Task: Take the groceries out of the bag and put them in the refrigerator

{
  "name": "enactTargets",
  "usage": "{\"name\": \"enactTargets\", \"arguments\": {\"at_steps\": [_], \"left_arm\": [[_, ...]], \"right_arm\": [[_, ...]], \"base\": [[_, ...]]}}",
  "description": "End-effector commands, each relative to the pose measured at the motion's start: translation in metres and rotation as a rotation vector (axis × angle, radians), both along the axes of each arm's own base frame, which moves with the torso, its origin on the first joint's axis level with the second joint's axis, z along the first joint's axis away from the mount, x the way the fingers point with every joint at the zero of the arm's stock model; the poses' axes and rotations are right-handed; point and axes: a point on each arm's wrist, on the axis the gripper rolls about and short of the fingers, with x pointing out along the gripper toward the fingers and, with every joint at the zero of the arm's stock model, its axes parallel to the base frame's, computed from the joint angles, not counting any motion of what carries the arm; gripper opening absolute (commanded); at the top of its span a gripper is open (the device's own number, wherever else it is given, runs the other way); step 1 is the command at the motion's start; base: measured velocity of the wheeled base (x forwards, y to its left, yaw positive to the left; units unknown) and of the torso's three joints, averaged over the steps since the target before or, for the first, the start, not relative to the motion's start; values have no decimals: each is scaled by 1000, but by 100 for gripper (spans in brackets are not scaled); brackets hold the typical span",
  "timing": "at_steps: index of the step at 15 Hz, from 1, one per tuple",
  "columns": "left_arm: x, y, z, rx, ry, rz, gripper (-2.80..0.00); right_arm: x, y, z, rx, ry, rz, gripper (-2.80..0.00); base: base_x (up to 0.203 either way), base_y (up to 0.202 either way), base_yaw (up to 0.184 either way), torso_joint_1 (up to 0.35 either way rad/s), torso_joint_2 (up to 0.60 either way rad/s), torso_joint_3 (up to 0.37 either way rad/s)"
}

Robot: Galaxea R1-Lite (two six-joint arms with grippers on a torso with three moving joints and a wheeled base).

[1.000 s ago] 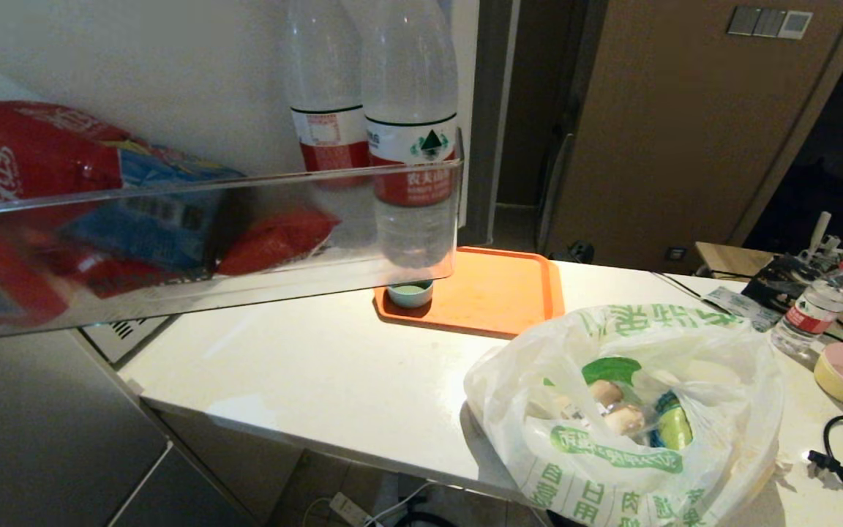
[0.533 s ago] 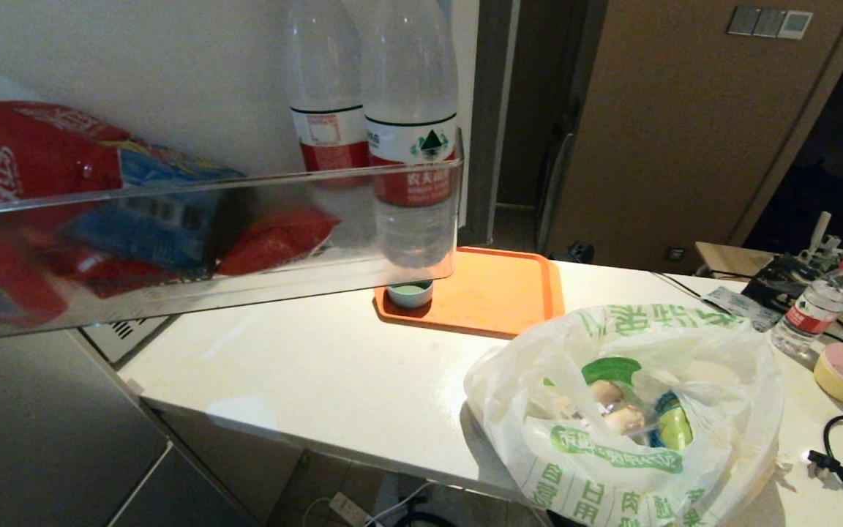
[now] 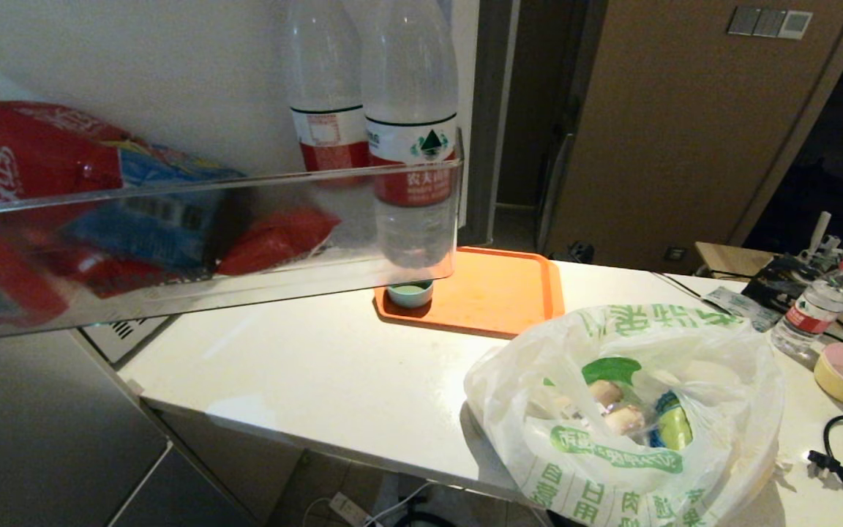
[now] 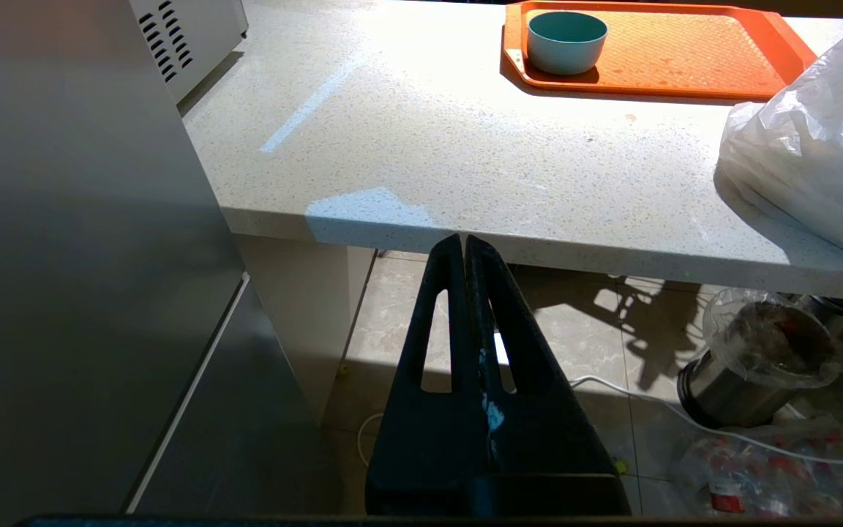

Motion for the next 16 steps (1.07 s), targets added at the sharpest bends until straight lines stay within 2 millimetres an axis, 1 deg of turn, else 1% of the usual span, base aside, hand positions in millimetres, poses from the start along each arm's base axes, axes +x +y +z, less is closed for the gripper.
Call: {"name": "enactTargets", "arguments": {"at_steps": [1, 16], "left_arm": [[0, 0, 0, 0, 1, 0, -280], [0, 0, 0, -1, 1, 0, -280]], "right_arm": [[0, 0, 0, -2, 1, 2, -280], [0, 0, 0, -1, 1, 2, -280]], "base": [[0, 0, 0, 0, 0, 0], [0, 0, 0, 0, 0, 0]]}}
